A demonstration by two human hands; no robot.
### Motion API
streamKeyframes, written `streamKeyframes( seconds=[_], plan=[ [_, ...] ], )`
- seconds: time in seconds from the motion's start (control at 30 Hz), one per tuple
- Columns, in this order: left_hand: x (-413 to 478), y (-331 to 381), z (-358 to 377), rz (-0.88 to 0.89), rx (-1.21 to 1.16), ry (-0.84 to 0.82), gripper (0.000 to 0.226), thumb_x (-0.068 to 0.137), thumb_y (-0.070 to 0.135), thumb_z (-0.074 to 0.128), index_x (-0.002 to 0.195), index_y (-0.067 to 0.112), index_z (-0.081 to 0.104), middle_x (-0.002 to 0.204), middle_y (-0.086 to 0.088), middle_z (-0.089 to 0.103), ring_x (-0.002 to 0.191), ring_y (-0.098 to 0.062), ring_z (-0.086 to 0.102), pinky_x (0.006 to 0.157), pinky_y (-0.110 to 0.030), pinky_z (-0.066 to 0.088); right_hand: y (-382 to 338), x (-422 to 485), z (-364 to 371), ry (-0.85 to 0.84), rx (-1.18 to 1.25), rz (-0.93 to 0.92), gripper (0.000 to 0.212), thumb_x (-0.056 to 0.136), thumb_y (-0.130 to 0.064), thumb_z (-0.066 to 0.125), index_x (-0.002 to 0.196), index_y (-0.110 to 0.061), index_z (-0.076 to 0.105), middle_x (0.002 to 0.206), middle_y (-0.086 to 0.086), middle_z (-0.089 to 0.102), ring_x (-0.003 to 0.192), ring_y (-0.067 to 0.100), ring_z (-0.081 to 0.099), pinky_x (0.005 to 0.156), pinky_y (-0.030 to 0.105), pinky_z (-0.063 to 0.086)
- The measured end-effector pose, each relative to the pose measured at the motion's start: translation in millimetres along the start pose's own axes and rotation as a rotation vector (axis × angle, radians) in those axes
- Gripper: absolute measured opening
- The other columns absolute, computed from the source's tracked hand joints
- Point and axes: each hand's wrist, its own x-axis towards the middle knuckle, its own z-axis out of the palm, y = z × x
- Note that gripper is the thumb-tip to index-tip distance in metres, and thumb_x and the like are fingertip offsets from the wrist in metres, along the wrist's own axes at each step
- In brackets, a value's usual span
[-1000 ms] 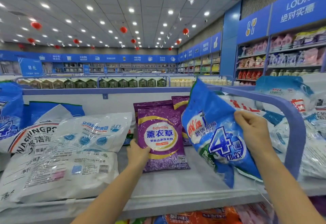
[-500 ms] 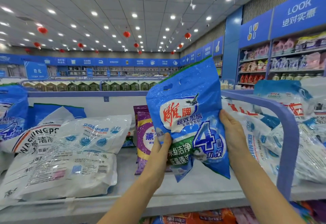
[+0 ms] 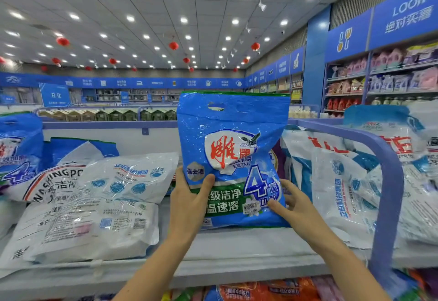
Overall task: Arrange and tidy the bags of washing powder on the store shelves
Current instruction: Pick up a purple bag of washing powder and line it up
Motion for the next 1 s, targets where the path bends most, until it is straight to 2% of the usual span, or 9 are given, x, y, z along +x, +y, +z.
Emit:
streamKeyframes(
  seconds=[0.1,0.23,0.3,0.47,0.6,0.7,0.77,0.83,1.0],
  plan=[
    [3,-2,-7,-0.006,0.021,0.011,0.03,0.085,0.039,0.062,0.106,0.019,0.052,0.087,0.015,0.063,0.074,0.014,0.059,0.055,-0.002,0.041,3,0,0,-0.06,-0.005,0.013,0.052,0.074,-0.031,0.068,0.123,-0.027,0.05,0.105,-0.003,0.071,0.095,0.008,0.068,0.071,0.018,0.054],
    [-3,0,-8,-0.034,-0.043,0.034,0.018,0.084,0.039,0.062,0.096,0.033,0.05,0.082,0.018,0.067,0.073,0.018,0.059,0.054,-0.001,0.042,1,7,4,-0.124,0.084,0.065,0.071,0.064,-0.059,0.071,0.126,-0.037,0.042,0.111,-0.009,0.069,0.1,0.01,0.067,0.078,0.025,0.055],
    [-7,4,-8,0.005,-0.054,0.036,0.031,0.073,0.052,0.062,0.094,0.032,0.05,0.08,0.019,0.067,0.075,0.013,0.062,0.055,-0.004,0.044,-5,17,8,-0.068,0.191,0.073,0.075,0.059,-0.068,0.07,0.124,-0.039,0.045,0.119,-0.008,0.063,0.101,0.012,0.067,0.08,0.03,0.056],
    [-10,16,-14,0.094,-0.027,0.054,0.041,0.064,0.059,0.06,0.095,0.036,0.048,0.083,0.026,0.066,0.078,0.01,0.063,0.058,-0.006,0.046,-28,46,27,0.193,0.441,0.044,0.051,0.068,-0.048,0.062,0.108,-0.016,0.062,0.095,0.002,0.074,0.079,0.02,0.072,0.062,0.03,0.057],
    [0,19,-35,0.112,0.017,0.086,0.037,0.072,0.049,0.069,0.097,0.033,0.046,0.086,0.031,0.065,0.075,0.009,0.063,0.056,-0.006,0.045,-48,54,45,0.324,0.323,-0.171,0.027,0.082,-0.038,0.058,0.085,-0.012,0.066,0.075,-0.003,0.075,0.062,0.014,0.07,0.05,0.023,0.054],
    [15,21,-58,0.077,-0.013,0.12,0.035,0.074,0.047,0.069,0.097,0.03,0.05,0.082,0.025,0.068,0.071,0.006,0.065,0.054,-0.009,0.047,-69,65,65,0.368,0.174,-0.291,0.033,0.093,-0.031,0.053,0.075,-0.005,0.064,0.077,0.011,0.073,0.065,0.021,0.066,0.058,0.038,0.055],
    [28,24,-80,0.087,0.0,0.166,0.03,0.074,0.048,0.07,0.091,0.027,0.056,0.076,0.013,0.068,0.069,0.004,0.064,0.056,-0.01,0.046,-86,74,83,0.359,0.145,-0.347,0.039,0.095,-0.031,0.052,0.073,0.001,0.059,0.077,0.016,0.07,0.067,0.023,0.061,0.062,0.044,0.052],
    [41,26,-107,0.121,0.033,0.211,0.028,0.074,0.051,0.071,0.084,0.028,0.058,0.074,0.012,0.067,0.067,0.004,0.063,0.056,-0.01,0.045,-103,84,106,0.303,0.135,-0.403,0.035,0.095,-0.027,0.051,0.069,-0.006,0.061,0.065,-0.004,0.07,0.06,0.009,0.06,0.058,0.029,0.05],
    [71,27,-191,0.217,0.153,0.289,0.021,0.076,0.045,0.072,0.081,0.033,0.056,0.073,0.031,0.064,0.069,0.01,0.061,0.055,-0.003,0.041,-133,110,180,0.092,0.126,-0.398,0.023,0.095,-0.014,0.052,0.079,-0.02,0.067,0.067,-0.019,0.071,0.063,-0.002,0.066,0.058,0.015,0.053]
  ],
)
